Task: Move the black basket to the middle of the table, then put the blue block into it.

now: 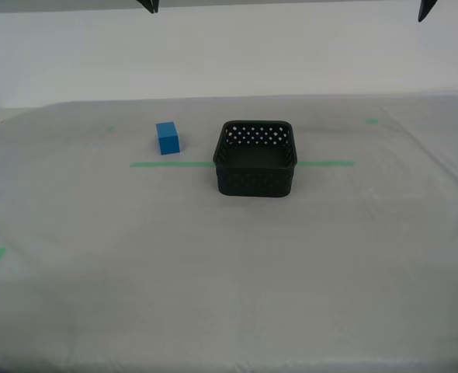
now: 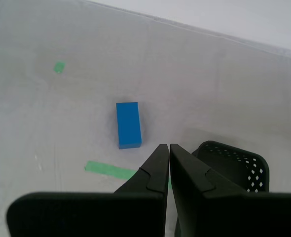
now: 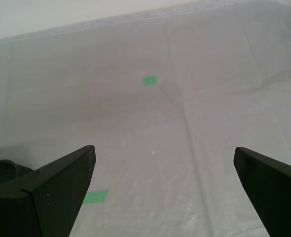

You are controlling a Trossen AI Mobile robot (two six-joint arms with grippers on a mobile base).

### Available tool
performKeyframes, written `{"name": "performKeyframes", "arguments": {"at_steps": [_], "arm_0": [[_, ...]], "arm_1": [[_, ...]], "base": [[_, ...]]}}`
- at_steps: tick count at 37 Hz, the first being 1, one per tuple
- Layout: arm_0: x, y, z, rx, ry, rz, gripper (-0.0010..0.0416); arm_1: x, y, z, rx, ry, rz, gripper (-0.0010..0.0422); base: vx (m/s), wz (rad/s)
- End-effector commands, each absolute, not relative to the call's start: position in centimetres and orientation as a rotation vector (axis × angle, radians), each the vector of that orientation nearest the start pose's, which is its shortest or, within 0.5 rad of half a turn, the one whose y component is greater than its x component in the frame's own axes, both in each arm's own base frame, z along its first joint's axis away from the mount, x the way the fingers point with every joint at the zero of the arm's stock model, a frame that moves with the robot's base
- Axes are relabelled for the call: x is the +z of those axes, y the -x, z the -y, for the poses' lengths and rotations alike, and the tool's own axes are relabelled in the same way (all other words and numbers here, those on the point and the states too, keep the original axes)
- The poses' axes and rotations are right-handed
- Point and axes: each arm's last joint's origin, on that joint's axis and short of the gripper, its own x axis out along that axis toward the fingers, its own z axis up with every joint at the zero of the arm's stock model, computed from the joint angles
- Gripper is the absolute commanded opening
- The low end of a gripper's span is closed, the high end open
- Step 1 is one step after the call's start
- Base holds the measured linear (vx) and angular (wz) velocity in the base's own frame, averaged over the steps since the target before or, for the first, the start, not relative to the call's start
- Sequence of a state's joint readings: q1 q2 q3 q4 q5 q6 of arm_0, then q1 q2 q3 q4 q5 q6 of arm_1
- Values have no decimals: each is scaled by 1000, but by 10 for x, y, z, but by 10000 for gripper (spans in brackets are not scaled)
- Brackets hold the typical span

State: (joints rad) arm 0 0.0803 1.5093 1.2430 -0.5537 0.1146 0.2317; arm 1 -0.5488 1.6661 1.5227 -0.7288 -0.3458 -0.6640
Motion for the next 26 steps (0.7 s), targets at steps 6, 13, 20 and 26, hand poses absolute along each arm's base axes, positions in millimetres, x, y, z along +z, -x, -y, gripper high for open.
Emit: {"name": "performKeyframes", "arguments": {"at_steps": [6,13,20,26], "arm_0": [[290,-321,-23,-129,-138,-805,394],[290,-321,-23,-129,-138,-805,393],[290,-321,-23,-129,-138,-805,394],[290,-321,-23,-129,-138,-805,394]], "arm_1": [[339,-309,169,107,243,-814,0],[339,-308,169,93,253,-834,0],[338,-307,167,100,239,-857,13],[336,-305,165,114,219,-891,68]], "base": [[0,0],[0,0],[0,0],[0,0]]}}
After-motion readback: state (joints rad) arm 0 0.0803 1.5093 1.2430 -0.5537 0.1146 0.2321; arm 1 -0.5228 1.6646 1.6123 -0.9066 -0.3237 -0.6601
